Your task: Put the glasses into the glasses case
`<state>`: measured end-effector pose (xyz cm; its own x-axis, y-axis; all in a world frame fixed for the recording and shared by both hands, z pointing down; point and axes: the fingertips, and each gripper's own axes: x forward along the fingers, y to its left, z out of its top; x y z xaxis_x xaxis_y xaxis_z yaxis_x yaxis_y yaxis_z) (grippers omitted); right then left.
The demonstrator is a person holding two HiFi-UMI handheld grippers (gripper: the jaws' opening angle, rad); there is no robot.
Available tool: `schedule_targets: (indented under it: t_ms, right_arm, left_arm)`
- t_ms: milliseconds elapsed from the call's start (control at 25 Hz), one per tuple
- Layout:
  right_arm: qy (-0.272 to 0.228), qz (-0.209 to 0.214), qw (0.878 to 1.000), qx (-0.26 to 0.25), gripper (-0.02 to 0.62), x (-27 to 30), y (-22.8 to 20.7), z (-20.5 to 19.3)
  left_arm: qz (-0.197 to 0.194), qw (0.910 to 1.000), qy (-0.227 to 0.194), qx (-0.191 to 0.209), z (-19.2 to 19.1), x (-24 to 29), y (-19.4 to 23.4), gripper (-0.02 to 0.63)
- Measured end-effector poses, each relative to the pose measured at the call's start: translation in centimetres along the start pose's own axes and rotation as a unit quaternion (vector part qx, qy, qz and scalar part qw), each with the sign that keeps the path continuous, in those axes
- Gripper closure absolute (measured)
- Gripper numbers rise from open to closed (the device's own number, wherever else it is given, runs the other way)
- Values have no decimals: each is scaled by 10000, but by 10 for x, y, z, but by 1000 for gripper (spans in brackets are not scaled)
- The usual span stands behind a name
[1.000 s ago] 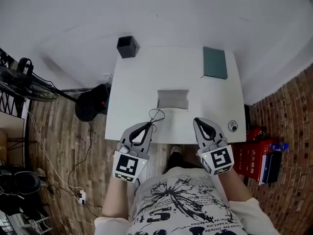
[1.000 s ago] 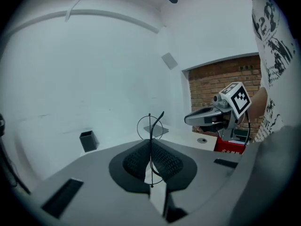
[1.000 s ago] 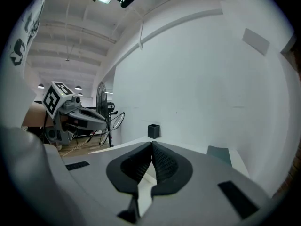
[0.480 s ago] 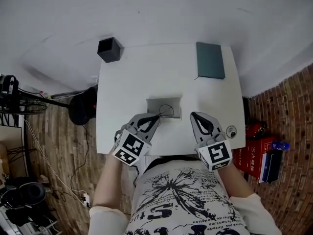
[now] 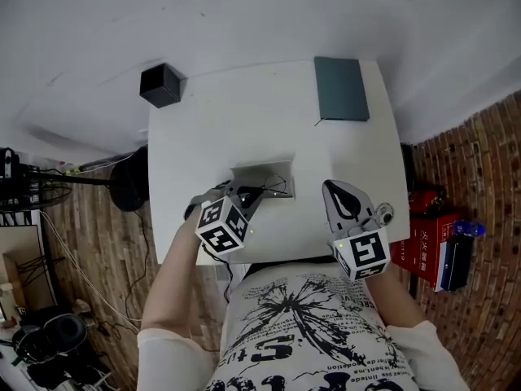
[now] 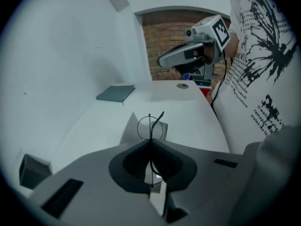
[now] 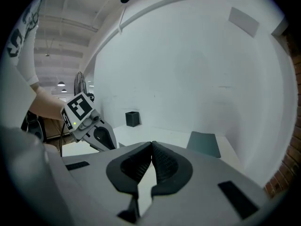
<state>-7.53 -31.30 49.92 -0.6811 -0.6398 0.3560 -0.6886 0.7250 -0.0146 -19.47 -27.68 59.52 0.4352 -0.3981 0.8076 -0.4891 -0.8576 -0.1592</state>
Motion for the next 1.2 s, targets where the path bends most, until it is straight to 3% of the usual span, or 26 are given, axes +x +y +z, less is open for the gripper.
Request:
schedule_targets:
  t_ms: [160, 560, 840, 960, 1120, 1200]
  right_arm:
    - [110, -50, 9999, 49, 580, 2, -4, -9]
    - [325, -251, 9991, 120, 580, 1, -10, -26]
    - [455, -390, 9982, 67, 580, -2, -9, -29]
    - [512, -482, 9975, 27, 580, -2, -5, -28]
    - [509, -537, 9973, 11, 580, -4, 0, -22]
    - [491, -599, 9970, 4, 580, -4, -1, -18]
  left_arm:
    - [-147, 9992, 288, 243, -6, 18, 2, 586]
    - [-519, 9945, 445, 793, -11, 41, 3, 580]
    - [-1017, 9829, 869, 1264, -18, 48, -3, 581]
    - [-1247, 9814, 876, 1167, -20, 49, -9, 581]
    - [-1105, 9881, 674, 829, -22, 49, -6, 573]
    - [-997, 9918, 528, 599, -20, 48, -2, 514]
